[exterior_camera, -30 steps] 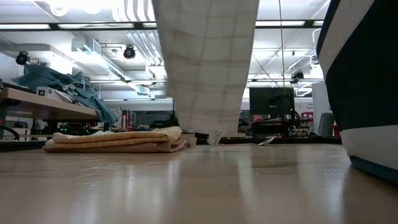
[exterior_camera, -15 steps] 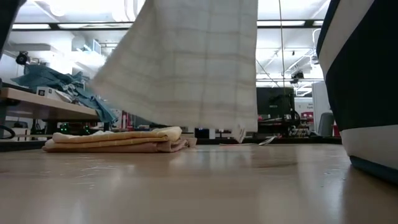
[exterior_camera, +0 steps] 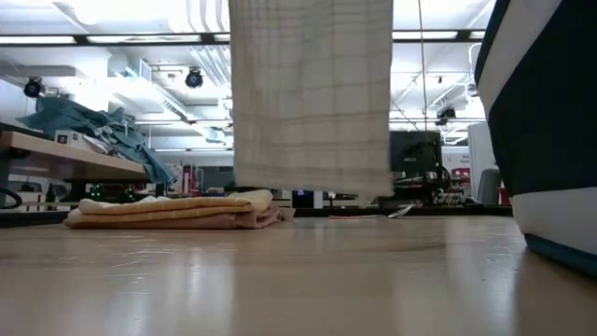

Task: Fold towel
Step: Fold the white towel

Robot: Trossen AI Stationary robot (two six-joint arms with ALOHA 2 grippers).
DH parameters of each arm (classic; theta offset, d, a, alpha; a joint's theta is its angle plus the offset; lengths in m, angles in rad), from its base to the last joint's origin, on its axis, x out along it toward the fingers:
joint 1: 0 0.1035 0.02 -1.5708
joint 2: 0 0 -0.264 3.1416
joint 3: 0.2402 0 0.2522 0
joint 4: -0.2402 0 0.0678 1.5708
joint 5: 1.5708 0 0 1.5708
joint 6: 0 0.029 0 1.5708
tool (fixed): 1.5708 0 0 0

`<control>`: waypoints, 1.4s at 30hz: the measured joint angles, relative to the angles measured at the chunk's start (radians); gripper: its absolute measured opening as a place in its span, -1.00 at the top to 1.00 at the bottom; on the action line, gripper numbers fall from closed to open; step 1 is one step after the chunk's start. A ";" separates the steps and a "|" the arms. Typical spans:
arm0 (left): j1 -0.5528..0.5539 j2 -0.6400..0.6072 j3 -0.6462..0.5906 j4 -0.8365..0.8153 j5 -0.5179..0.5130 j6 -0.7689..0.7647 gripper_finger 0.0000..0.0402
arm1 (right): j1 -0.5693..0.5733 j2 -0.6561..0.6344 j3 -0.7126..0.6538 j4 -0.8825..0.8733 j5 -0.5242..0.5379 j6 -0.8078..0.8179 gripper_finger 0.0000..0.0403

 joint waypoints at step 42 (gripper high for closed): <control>-0.118 -0.384 -0.224 -1.267 0.469 -0.613 0.98 | 0.664 -0.112 -0.533 0.487 0.416 0.076 1.00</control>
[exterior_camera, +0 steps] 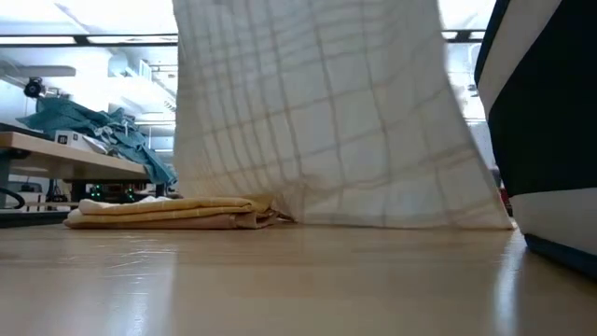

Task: Fold towel
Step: Fold the white towel

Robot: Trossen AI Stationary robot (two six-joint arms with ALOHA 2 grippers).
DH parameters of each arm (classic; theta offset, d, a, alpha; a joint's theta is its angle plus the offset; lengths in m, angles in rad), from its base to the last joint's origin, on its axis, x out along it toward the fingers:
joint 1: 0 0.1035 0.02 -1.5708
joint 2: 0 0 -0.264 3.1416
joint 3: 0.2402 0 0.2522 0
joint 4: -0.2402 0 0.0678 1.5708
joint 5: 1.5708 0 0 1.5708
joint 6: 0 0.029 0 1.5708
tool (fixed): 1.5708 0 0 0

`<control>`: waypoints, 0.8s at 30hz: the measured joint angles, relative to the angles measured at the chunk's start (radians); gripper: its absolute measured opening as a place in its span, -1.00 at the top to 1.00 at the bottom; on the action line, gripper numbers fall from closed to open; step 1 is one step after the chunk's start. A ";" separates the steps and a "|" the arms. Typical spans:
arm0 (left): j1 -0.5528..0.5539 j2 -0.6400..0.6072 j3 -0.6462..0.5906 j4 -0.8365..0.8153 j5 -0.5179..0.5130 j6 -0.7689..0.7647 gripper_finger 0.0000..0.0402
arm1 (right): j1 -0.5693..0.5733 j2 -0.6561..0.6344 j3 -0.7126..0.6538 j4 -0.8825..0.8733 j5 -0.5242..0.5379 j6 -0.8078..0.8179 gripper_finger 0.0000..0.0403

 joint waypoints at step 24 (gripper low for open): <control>-0.007 -0.091 -0.169 0.105 0.009 -0.113 0.97 | -0.209 -0.486 -0.150 -1.398 -0.650 1.758 1.00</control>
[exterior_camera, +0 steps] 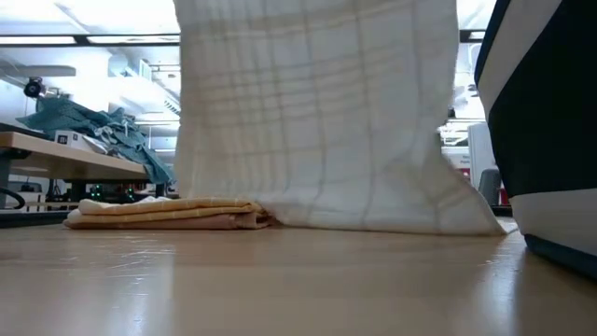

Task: Fold towel
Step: Fold the white towel

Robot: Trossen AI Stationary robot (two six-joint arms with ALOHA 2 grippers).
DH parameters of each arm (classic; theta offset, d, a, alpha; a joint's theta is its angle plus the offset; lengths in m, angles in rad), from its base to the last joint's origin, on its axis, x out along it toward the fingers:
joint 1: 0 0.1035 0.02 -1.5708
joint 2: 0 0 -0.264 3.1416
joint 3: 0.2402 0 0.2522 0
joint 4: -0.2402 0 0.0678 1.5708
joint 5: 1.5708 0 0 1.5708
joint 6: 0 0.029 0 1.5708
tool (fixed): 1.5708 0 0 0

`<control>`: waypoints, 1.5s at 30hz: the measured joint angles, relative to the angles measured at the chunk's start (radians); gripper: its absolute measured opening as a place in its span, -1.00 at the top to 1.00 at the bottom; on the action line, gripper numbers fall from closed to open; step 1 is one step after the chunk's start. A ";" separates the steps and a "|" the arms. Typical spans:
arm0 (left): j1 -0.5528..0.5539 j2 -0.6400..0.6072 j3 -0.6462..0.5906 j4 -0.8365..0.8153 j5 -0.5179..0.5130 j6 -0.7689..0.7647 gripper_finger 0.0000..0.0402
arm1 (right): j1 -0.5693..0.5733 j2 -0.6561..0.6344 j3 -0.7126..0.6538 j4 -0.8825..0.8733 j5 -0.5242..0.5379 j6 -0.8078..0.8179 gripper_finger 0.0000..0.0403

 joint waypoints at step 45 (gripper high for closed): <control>0.115 0.315 0.181 0.842 -0.659 0.962 0.99 | -0.959 0.409 0.617 -0.039 -0.215 -0.445 1.00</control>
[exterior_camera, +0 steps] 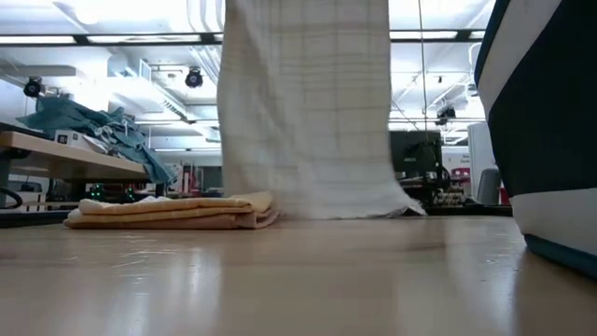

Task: Fold towel
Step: Fold the white towel

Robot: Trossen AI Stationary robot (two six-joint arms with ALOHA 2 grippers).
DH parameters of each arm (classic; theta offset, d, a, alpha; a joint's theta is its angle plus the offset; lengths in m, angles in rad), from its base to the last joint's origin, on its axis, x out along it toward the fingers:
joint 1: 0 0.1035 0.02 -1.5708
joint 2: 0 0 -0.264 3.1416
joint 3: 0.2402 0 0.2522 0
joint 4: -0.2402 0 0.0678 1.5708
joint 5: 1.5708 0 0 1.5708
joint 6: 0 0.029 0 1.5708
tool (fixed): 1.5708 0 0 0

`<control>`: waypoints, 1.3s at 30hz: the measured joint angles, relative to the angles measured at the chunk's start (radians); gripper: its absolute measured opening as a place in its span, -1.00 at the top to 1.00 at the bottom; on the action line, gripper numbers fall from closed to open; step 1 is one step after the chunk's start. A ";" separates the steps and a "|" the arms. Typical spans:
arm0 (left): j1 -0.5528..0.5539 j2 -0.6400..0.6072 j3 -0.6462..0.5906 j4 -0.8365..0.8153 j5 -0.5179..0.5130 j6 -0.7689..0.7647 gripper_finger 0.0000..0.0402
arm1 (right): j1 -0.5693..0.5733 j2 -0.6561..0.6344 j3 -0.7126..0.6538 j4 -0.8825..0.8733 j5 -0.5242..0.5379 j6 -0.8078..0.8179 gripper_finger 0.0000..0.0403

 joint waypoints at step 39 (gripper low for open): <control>-0.173 -0.701 -0.849 -0.942 0.747 -1.320 0.96 | 0.547 -0.130 -0.686 -0.695 -0.756 0.819 1.00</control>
